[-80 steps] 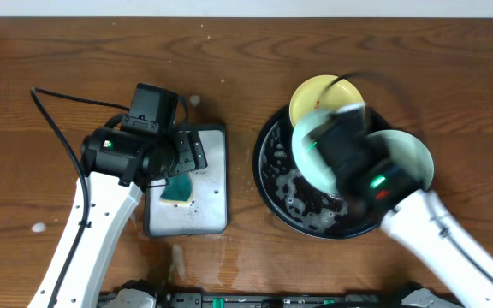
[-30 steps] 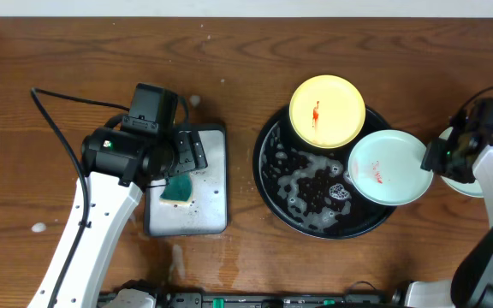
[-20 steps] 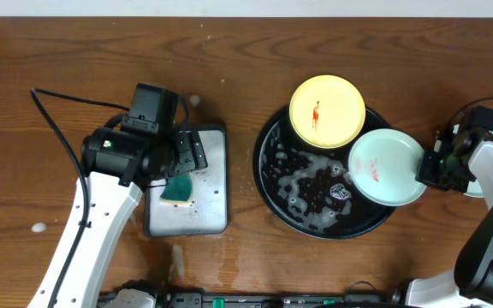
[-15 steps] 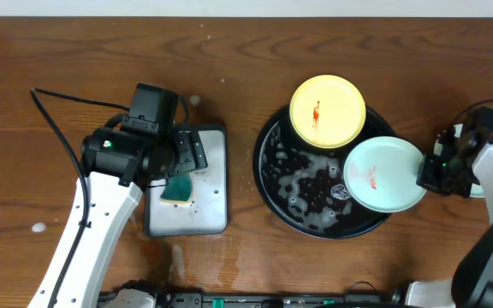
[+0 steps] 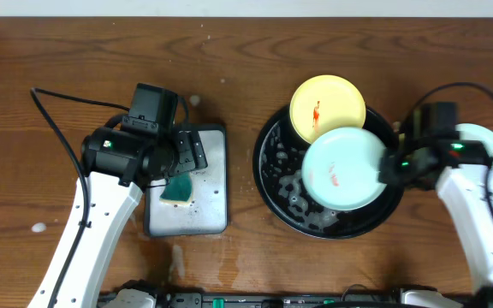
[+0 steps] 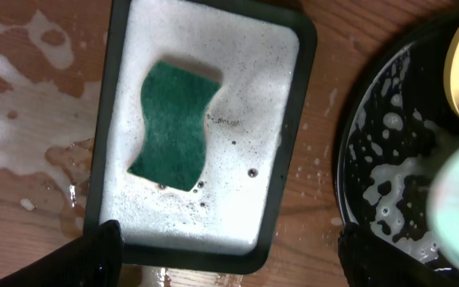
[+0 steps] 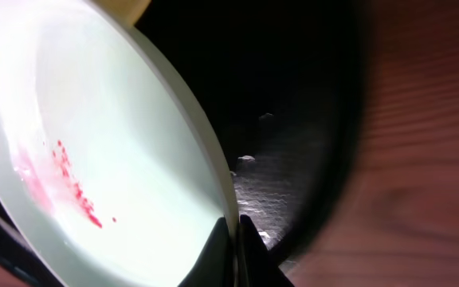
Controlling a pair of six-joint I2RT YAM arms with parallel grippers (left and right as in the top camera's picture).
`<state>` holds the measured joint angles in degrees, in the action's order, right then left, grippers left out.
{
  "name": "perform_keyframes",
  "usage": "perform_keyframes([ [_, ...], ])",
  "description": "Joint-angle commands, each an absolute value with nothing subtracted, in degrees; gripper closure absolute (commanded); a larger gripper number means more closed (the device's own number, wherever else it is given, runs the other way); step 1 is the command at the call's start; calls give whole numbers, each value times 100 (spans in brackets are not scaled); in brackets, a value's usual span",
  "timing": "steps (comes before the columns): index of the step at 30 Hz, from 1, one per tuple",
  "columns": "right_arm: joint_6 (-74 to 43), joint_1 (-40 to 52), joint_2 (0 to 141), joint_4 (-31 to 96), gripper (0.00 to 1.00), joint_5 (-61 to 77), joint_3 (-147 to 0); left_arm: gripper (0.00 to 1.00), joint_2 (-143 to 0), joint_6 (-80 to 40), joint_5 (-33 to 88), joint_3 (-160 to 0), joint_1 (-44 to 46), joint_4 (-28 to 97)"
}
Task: Clean dirty plates on tray and stack at the side
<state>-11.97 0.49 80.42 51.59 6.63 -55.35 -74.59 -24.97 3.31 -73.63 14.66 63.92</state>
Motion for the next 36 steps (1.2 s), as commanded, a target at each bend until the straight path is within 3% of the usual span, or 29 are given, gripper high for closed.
perform_keyframes([
  [1, -2110, 541, 8377, 4853, 99, 666, -5107, 13, -7456, -2423, 357, -7360, 1441, 6399],
  [3, -2187, 722, 8468, 4678, 99, 652, -5004, 13, -7456, -2425, 355, -7360, 1441, 6353],
  [4, -2185, 792, 8493, 4600, 92, 600, -5009, 13, -7456, -2425, 355, -7363, 1441, 6353],
  [6, -2147, 790, 8462, 4600, 66, 438, -5116, 13, -7456, -2423, 353, -7363, 1441, 6357],
  [8, -1855, 753, 8383, 4740, 59, 434, -5374, 13, -7456, -2416, 353, -7360, 1441, 6383],
  [11, -1160, 742, 8103, 5030, 58, 434, -5953, 20, -7500, -2388, 311, -7234, 1444, 6396],
  [14, -639, 757, 7776, 5216, 57, 478, -6357, 21, -7647, -2683, -202, -6810, 1444, 6263],
  [23, -591, 762, 7223, 5660, 58, 956, -6477, 24, -8718, -2788, -530, -5461, 1441, 4593],
  [25, -591, 760, 7253, 5784, 58, 1120, -6442, 33, -9070, -2700, -701, -5448, 1441, 4342],
  [29, -591, 760, 7277, 6003, 59, 1120, -6348, 41, -9660, -2679, -952, -5448, 1441, 3983],
  [31, -591, 760, 7277, 6106, 60, 1118, -6307, 53, -9922, -2683, -930, -5448, 1441, 3872],
  [35, -591, 760, 7277, 6130, 62, 1118, -6276, 88, -10125, -2596, -390, -5450, 1441, 3806],
  [36, -591, 760, 7277, 6123, 62, 1118, -6276, 92, -10103, -2451, -126, -5476, 1441, 3835],
])
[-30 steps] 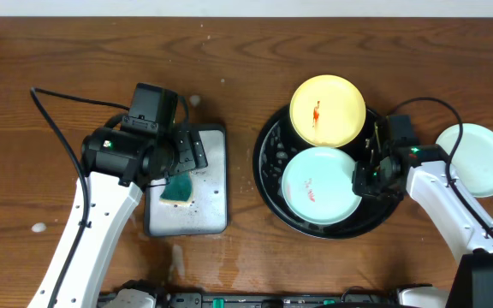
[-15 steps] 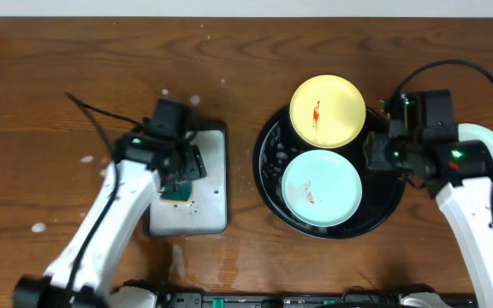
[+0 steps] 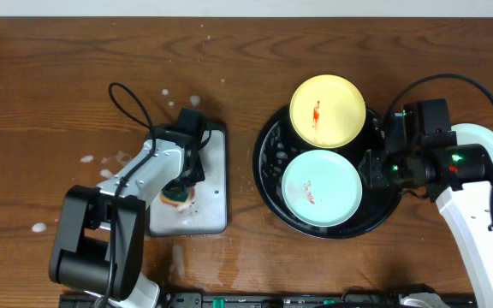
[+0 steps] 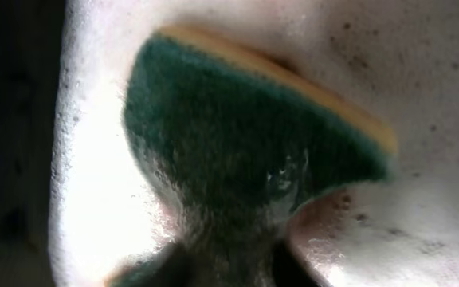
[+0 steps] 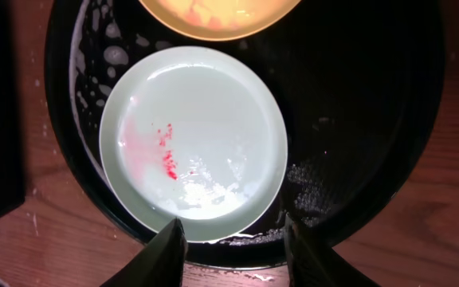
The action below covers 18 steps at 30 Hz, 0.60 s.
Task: Clean dirty plates on tray and stack at the side
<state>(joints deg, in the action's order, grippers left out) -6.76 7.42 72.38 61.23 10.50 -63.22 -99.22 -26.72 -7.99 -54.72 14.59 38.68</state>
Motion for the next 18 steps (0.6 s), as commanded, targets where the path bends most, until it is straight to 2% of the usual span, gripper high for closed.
perform_keyframes([
  [1, -591, 760, 7277, 6114, 62, 1118, -6276, 93, -10071, -2333, 143, -5522, 1441, 3885],
  [5, -591, 760, 7277, 6110, 64, 1096, -6276, 92, -9771, -2206, 788, -5852, 1441, 4272],
  [7, -591, 760, 7277, 6112, 65, 1096, -6276, 51, -9553, -2206, 816, -5937, 1441, 4403],
  [8, -591, 760, 7277, 6112, 65, 1096, -6276, 42, -9435, -2204, 812, -5940, 1441, 4438],
  [10, -591, 760, 7277, 6112, 65, 1096, -6276, 30, -9264, -2206, 705, -5940, 1441, 4521],
  [12, -591, 760, 7277, 6114, 65, 1098, -6276, 27, -9203, -2209, 510, -5937, 1441, 4602],
  [18, -650, 760, 7286, 6149, 65, 1079, -6270, 29, -9459, -2281, 307, -5723, 1444, 4355],
])
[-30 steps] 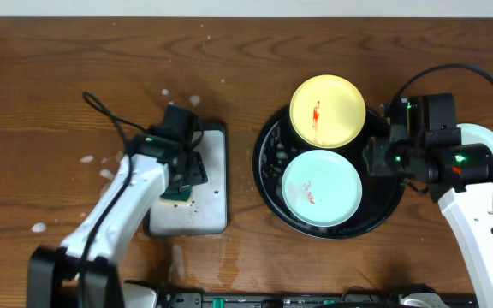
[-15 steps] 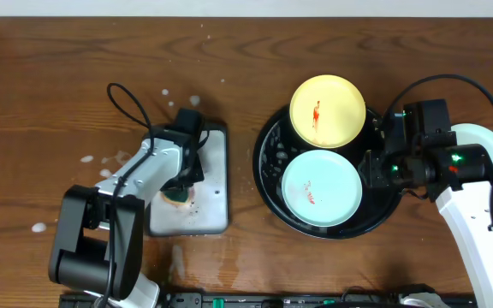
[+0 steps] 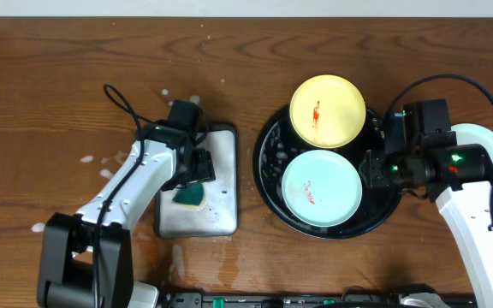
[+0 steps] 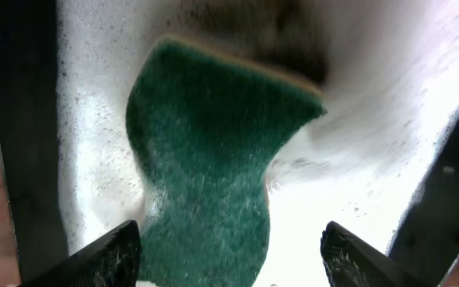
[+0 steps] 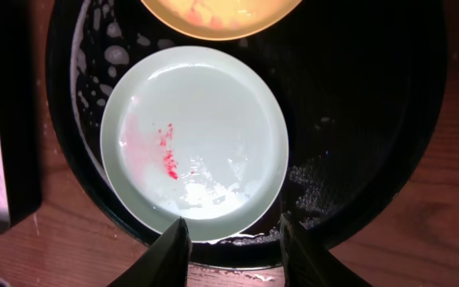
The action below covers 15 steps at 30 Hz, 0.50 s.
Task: Clean dirty plates on tray and stack at the side
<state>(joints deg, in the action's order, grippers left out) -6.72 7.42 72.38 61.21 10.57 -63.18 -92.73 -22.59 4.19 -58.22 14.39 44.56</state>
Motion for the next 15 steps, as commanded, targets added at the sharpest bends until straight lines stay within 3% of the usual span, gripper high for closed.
perform_keyframes([
  [1, -714, 760, 7301, 6160, 65, 1050, -6250, 33, -9553, -2298, 360, -5647, 1444, 4248],
  [5, -902, 755, 7441, 6071, 65, 923, -5999, 58, -9931, -2298, 558, -5448, 1444, 3929],
  [9, -1066, 679, 7765, 5767, 65, 906, -5555, 92, -10086, -2290, 556, -5459, 1441, 3894],
  [15, -932, 305, 8366, 5205, 70, 1308, -5349, 92, -9784, -2248, 558, -6230, 1444, 4751],
])
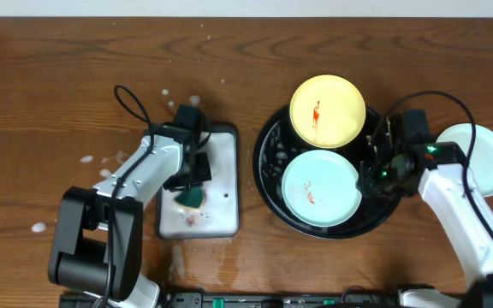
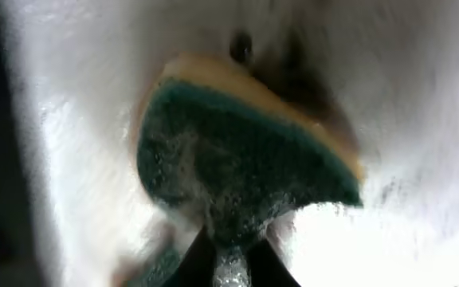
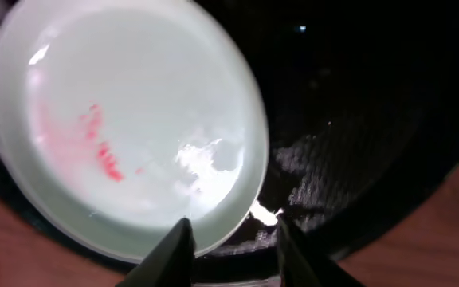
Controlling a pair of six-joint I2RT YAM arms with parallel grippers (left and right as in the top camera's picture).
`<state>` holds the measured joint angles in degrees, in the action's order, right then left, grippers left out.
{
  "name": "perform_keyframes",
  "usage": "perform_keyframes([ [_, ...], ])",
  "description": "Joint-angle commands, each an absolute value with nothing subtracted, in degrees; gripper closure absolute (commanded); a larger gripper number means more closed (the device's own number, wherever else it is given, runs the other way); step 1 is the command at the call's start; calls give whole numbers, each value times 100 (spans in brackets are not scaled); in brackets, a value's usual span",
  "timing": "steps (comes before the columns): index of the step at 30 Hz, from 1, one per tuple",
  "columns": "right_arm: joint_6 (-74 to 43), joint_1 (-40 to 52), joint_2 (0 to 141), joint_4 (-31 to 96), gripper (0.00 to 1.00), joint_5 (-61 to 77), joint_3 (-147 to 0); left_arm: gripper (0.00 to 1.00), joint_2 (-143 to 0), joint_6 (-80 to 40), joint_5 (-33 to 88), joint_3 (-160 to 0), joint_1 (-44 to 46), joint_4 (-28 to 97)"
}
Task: Clean dirty plates on tray and stack at the side
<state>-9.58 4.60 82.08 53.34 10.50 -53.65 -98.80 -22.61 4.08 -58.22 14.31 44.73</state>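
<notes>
A mint plate [image 1: 321,188] with red smears lies flat in the round black tray [image 1: 260,171]. A yellow plate [image 1: 328,107] with a red streak rests on the tray's far rim. My right gripper [image 3: 229,243] is open and straddles the near rim of the mint plate [image 3: 126,119]; overhead, the right gripper [image 1: 373,175] is at the plate's right edge. My left gripper [image 2: 231,259] is shut on the green-and-yellow sponge [image 2: 237,159]. The sponge [image 1: 193,199] sits in the foamy rectangular tray [image 1: 216,218].
Another mint plate [image 1: 473,154] lies on the table at the far right, beside the right arm. Foam flecks and wet patches [image 1: 88,160] mark the wood to the left of the soap tray. The left arm's cable [image 1: 131,98] loops over the table.
My left gripper was open just above the sponge and is now shut on it. My right gripper, still open, is lower and closer to the mint plate's rim.
At first my right gripper held the mint plate tilted by its rim over the black tray, and the sponge lay free in the foam. Then the plate lay flat with the right gripper open above it. The left gripper pinched the sponge, stood open, and pinches it again.
</notes>
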Motion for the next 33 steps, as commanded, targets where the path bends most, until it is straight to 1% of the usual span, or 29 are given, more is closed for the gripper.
perform_keyframes([
  [1, -910, 268, 8447, 5144, 71, 1350, -5349, 92, -9695, -2248, 563, -6447, 1459, 4958],
  [3, -910, 220, 8628, 5030, 74, 1358, -5349, 93, -9524, -2209, 729, -6849, 1522, 5284],
  [6, -910, 213, 8930, 4904, 75, 1356, -5349, 92, -9321, -2209, 1249, -7240, 1686, 5435],
  [7, -910, 213, 9026, 4871, 75, 1358, -5349, 92, -9247, -2213, 1533, -7314, 1772, 5389],
  [9, -893, 213, 9292, 4764, 72, 1404, -5349, 93, -9131, -2346, 2200, -7336, 2025, 5124],
  [11, -661, 244, 9522, 4648, 74, 1691, -5349, 92, -9153, -2620, 2467, -7332, 2338, 4831],
  [12, -655, 268, 9614, 4602, 78, 1739, -5349, 92, -9172, -2729, 2491, -7332, 2471, 4731],
  [16, -666, 305, 9880, 4403, 99, 1741, -5349, 93, -9299, -3135, 2486, -7330, 3146, 4171],
  [20, -735, 305, 9935, 4344, 99, 1647, -5349, 93, -9581, -3489, 2392, -7325, 3774, 3514],
  [25, -1070, 305, 9933, 4372, 99, 1203, -5347, 93, -10322, -4182, 2377, -7325, 4351, 2661],
  [29, -1068, 309, 9933, 4379, 99, 1205, -5347, 93, -11015, -4576, 2377, -7325, 4587, 2217],
  [33, -1068, 309, 9933, 4397, 99, 1208, -5347, 93, -11620, -4593, 2261, -7325, 4628, 2049],
])
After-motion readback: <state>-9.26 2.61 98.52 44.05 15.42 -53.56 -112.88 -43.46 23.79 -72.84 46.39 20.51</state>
